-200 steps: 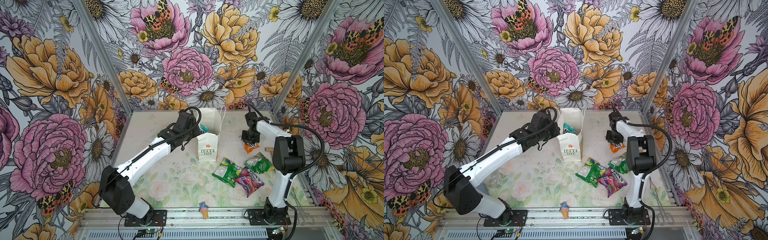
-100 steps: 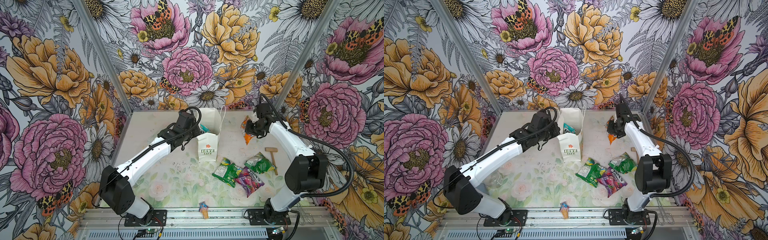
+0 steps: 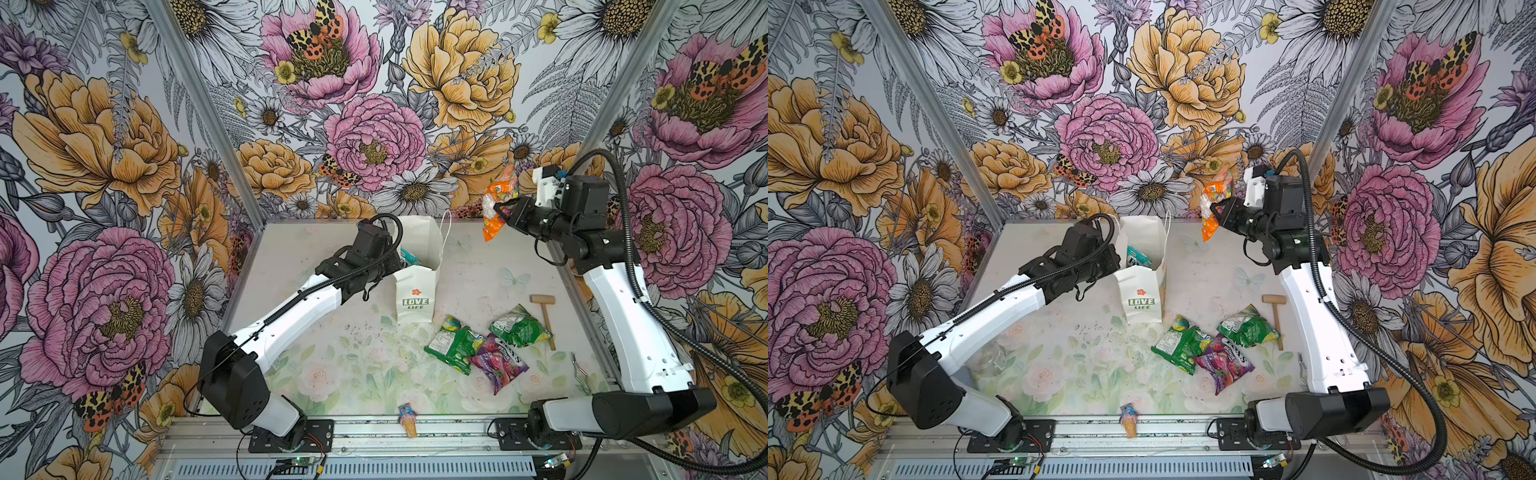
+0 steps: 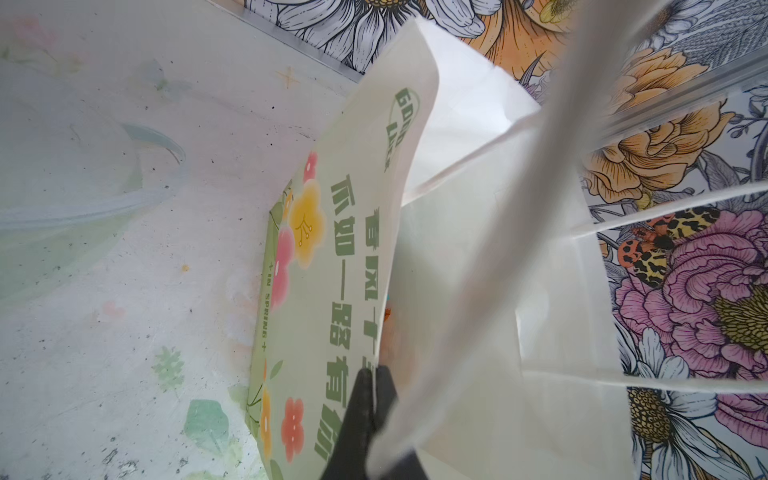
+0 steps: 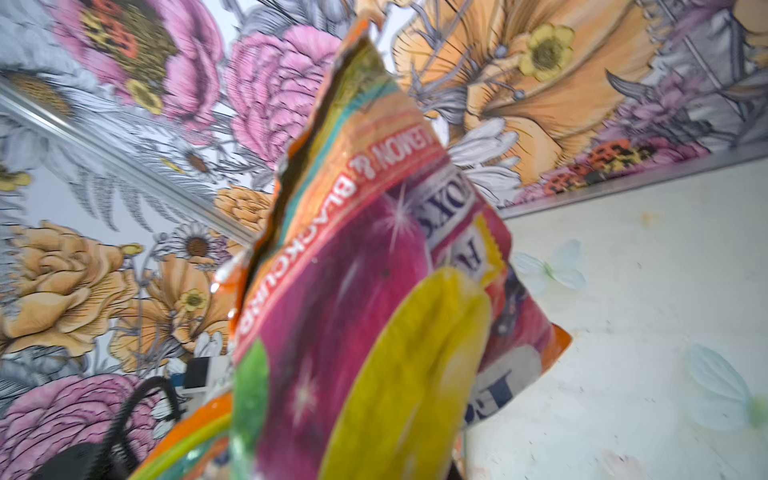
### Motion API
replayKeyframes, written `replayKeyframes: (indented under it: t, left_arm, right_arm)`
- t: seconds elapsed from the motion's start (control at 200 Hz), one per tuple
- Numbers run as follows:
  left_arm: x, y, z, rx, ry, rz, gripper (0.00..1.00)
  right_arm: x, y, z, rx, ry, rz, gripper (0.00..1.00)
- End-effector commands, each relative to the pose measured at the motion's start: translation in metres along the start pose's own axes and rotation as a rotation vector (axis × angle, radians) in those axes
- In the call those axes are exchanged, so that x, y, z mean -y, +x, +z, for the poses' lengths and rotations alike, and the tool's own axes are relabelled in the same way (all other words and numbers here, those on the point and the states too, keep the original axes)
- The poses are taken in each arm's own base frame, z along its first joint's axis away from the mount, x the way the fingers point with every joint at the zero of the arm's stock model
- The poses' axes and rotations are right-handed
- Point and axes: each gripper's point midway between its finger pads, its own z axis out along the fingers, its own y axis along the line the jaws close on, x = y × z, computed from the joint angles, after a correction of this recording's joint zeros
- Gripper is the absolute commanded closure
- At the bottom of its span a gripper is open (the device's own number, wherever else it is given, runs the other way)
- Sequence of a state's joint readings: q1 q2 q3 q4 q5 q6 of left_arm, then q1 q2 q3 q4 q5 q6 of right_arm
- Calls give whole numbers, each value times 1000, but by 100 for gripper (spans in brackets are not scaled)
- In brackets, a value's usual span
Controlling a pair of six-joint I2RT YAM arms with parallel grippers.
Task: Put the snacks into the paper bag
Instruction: 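Lift the Fox's fruit candy bag up over the paper bag with the right gripper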
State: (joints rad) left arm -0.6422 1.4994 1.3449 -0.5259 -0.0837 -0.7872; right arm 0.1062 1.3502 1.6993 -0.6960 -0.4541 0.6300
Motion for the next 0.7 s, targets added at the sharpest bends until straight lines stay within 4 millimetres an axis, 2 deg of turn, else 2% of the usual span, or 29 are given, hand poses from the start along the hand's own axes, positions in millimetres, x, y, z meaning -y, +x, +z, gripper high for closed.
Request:
replayKeyframes:
  t: [0.0,0.095,0.165,0.27,0.42,0.696]
  left_arm:
    - [-1,10,7,-40,-19,4,100]
    - [0,10,8,-40,-17,4,100]
    - [1,10,7,-39,-15,5,100]
    - [1,10,8,-40,-16,6,100]
    - [1,10,8,-39,-16,6,100]
    - [4,9,5,-36,-6,6,100]
  right_arm:
    - [-78,-30,-30,123,-256,-13,100]
    - [-114,-31,-39,138,-348,-21,100]
    - [-133,-29,-41,135,-393,-20,100]
    - [-148,-24,-32,118,-424,10,100]
    - [-154,-14,-7,83,-426,32,100]
    - [-139,11,48,-1,-359,71,100]
